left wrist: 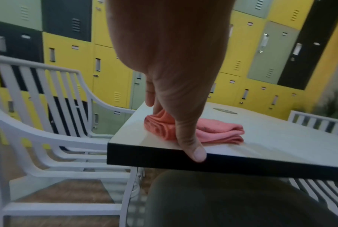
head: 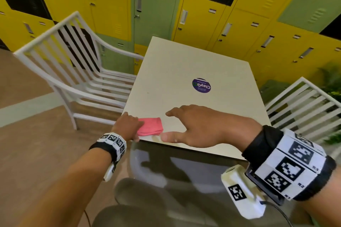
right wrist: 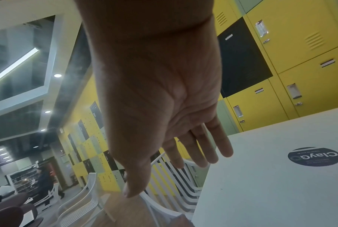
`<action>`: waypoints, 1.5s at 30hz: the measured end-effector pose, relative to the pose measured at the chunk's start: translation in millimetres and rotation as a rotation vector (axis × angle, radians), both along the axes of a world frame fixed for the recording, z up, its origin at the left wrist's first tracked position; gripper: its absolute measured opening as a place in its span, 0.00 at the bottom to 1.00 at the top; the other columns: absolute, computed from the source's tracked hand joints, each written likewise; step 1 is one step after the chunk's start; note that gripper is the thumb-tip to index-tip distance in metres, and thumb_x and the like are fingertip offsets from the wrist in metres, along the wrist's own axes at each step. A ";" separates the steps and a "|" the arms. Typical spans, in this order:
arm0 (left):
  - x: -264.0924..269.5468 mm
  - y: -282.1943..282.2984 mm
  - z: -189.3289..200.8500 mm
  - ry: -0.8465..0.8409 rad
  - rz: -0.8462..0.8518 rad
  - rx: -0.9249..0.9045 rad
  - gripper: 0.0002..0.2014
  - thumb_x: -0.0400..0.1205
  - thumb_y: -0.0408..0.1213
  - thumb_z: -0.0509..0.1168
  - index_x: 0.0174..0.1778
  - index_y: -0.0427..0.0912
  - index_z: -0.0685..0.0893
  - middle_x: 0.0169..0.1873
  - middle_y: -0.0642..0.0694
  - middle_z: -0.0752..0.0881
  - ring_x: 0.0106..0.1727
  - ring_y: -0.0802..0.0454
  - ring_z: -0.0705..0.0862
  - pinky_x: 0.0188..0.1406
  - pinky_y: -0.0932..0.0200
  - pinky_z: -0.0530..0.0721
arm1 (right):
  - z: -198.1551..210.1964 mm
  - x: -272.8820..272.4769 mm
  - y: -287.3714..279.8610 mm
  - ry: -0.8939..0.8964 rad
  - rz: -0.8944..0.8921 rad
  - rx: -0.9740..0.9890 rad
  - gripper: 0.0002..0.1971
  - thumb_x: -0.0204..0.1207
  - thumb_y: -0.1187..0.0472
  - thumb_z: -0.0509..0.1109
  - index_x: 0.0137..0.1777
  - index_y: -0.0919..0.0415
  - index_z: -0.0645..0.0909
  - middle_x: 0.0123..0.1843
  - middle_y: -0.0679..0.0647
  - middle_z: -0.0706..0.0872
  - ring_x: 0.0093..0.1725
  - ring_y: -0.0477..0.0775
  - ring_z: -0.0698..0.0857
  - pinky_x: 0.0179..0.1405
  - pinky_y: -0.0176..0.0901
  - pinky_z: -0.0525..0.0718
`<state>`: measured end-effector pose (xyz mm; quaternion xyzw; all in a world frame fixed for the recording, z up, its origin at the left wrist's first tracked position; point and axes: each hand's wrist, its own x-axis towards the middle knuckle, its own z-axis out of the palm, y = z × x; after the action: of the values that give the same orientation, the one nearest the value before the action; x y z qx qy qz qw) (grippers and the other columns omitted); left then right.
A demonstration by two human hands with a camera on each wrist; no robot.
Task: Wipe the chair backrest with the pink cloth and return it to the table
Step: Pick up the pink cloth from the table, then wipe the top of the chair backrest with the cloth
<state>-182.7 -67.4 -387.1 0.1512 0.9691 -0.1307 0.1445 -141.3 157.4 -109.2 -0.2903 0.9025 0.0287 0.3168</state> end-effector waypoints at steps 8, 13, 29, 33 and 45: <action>33.7 -0.8 46.2 -0.112 0.232 0.094 0.13 0.85 0.44 0.66 0.59 0.44 0.91 0.56 0.43 0.92 0.57 0.41 0.92 0.56 0.47 0.90 | 26.0 14.3 23.5 0.008 0.019 -0.002 0.44 0.78 0.25 0.58 0.88 0.49 0.59 0.83 0.53 0.71 0.81 0.58 0.71 0.75 0.51 0.69; 68.2 -13.9 143.6 -0.050 0.515 0.450 0.15 0.70 0.46 0.63 0.35 0.38 0.89 0.31 0.43 0.88 0.33 0.45 0.84 0.32 0.55 0.80 | 49.7 44.6 34.6 0.070 0.094 -0.066 0.42 0.80 0.29 0.61 0.88 0.50 0.60 0.83 0.54 0.72 0.81 0.59 0.71 0.76 0.53 0.71; 322.0 73.8 364.7 0.081 0.595 1.113 0.18 0.76 0.35 0.84 0.61 0.47 0.93 0.47 0.46 0.97 0.36 0.56 0.92 0.30 0.63 0.87 | 108.1 176.7 42.7 0.183 0.351 -0.440 0.17 0.70 0.43 0.82 0.51 0.50 0.84 0.44 0.48 0.88 0.44 0.54 0.85 0.37 0.46 0.78; 335.9 65.1 344.4 0.163 0.709 1.089 0.14 0.72 0.41 0.88 0.51 0.45 0.95 0.40 0.43 0.97 0.34 0.50 0.94 0.29 0.57 0.89 | 89.2 176.3 34.6 0.143 0.264 -0.529 0.11 0.70 0.49 0.84 0.40 0.48 0.84 0.34 0.45 0.85 0.36 0.48 0.82 0.30 0.41 0.72; 317.7 48.4 212.8 0.191 0.795 1.109 0.07 0.77 0.32 0.73 0.48 0.47 0.87 0.37 0.37 0.91 0.31 0.38 0.87 0.27 0.40 0.86 | -33.7 185.3 -14.6 0.067 0.026 -0.482 0.06 0.77 0.57 0.75 0.47 0.59 0.91 0.45 0.61 0.91 0.45 0.61 0.85 0.43 0.48 0.78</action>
<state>135.1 -19.0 -174.3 -0.1765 0.8832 0.4346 -0.0031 44.0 142.8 -142.9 -0.3678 0.8895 -0.1737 0.2080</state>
